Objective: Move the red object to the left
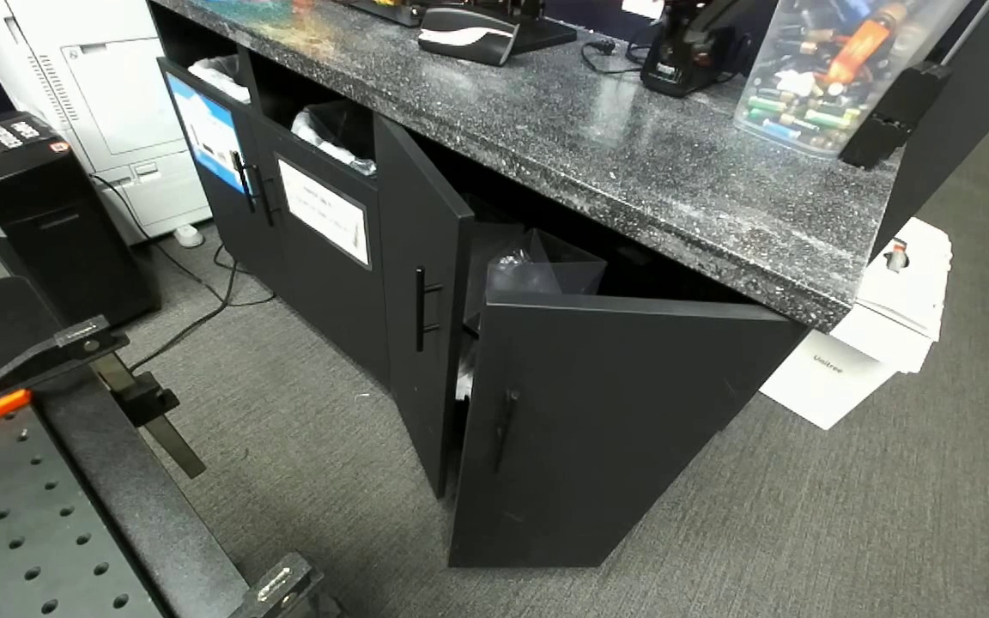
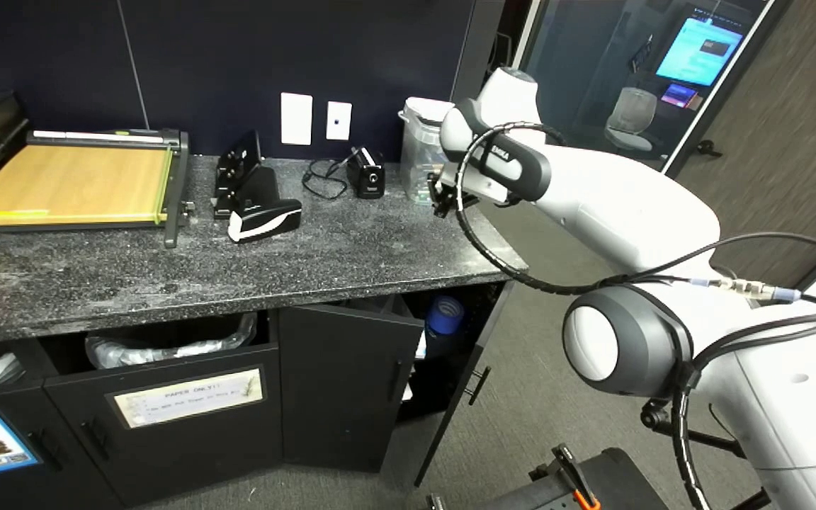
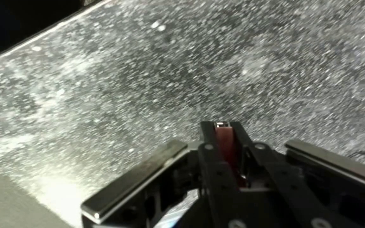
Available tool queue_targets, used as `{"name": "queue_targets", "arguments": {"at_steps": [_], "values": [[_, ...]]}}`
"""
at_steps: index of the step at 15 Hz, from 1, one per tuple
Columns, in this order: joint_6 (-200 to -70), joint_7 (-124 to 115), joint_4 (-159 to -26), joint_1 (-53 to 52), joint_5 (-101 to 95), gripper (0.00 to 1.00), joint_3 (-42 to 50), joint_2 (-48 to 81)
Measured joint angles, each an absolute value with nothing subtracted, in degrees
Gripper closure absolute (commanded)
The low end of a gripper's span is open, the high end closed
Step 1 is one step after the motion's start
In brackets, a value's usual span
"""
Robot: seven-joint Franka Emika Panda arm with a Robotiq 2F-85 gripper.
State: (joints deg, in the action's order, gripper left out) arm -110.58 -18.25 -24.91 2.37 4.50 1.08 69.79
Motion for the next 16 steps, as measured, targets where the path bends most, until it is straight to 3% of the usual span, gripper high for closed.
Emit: {"name": "queue_targets", "arguments": {"at_steps": [10, 11, 12, 16], "values": [[-110.4, -19.2, -25.8, -11.0, 2.5, 0.96, 1.0, 76.2], [-110.4, -19.2, -25.8, -11.2, 2.4, 0.58, 1.0, 76.2], [-110.4, -19.2, -25.8, -11.2, 2.4, 0.57, 1.0, 76.2], [-109.2, -19.0, -25.8, -10.8, 2.4, 0.29, 1.0, 76.1]]}}
